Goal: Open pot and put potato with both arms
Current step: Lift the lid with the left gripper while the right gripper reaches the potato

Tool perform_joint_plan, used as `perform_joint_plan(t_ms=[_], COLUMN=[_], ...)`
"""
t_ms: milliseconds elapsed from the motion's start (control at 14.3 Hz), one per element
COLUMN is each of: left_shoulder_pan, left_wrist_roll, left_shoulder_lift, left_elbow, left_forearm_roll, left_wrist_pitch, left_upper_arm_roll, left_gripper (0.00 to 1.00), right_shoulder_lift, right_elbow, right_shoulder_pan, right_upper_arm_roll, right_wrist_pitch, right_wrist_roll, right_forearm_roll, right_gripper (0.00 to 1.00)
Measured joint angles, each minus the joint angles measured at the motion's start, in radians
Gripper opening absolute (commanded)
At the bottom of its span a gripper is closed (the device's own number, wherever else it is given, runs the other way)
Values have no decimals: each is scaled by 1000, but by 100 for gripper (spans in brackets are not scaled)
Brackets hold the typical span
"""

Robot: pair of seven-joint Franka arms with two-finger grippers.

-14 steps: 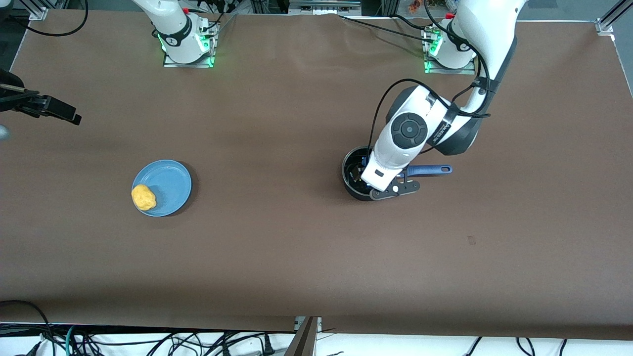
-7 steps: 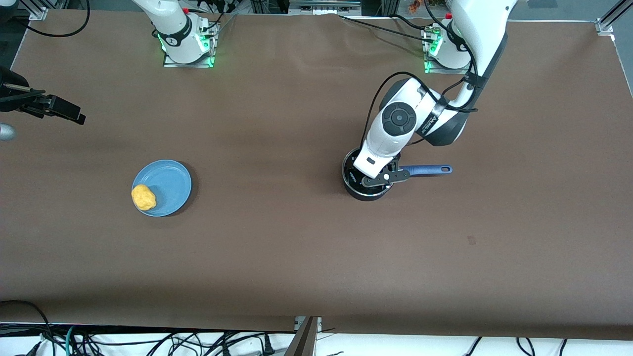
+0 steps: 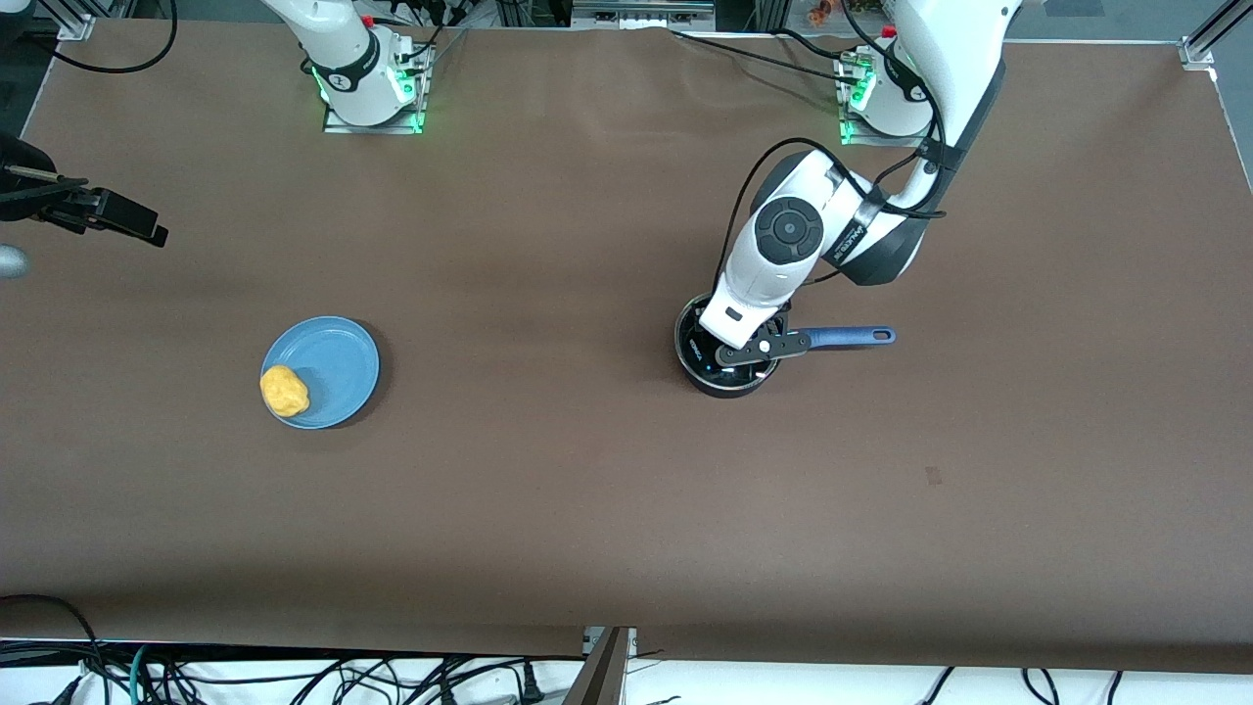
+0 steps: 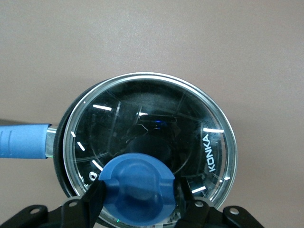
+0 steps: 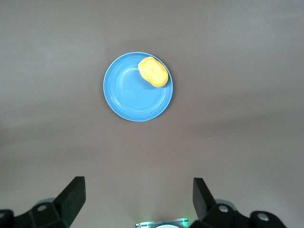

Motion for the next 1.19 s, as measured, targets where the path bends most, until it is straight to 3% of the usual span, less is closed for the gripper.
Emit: perform_joint_plan(t_ms=[140, 349, 837, 1047, 1186], left_shoulder_pan=[0, 1, 42, 110, 189], left_wrist_roll=[0, -1, 17, 133, 276], left_shoulder_lift=[0, -1, -37, -67, -86], left_elbow=[-4, -7, 19, 85, 100], left_forearm_roll=[42, 54, 54, 48, 47], left_wrist_pitch=[0, 0, -50, -134, -149], left_upper_arm_roll=[-5, -10, -10, -5, 3], left_gripper=[59, 55, 54, 54, 54], right_shoulder_lift=[0, 8, 101, 163, 249], right_elbow=[0, 1, 3, -1, -6], right_shoulder_pan=[-3, -9, -1, -3, -9], right_upper_arm_roll=[-2, -6, 1, -2, -4], right_wrist_pitch=[1, 3, 0, 31, 134], right_wrist_roll=[-1, -16, -39, -172, -246], right_forearm_roll=[0, -1, -77, -80, -80], right_gripper=[100, 100, 100, 100, 100])
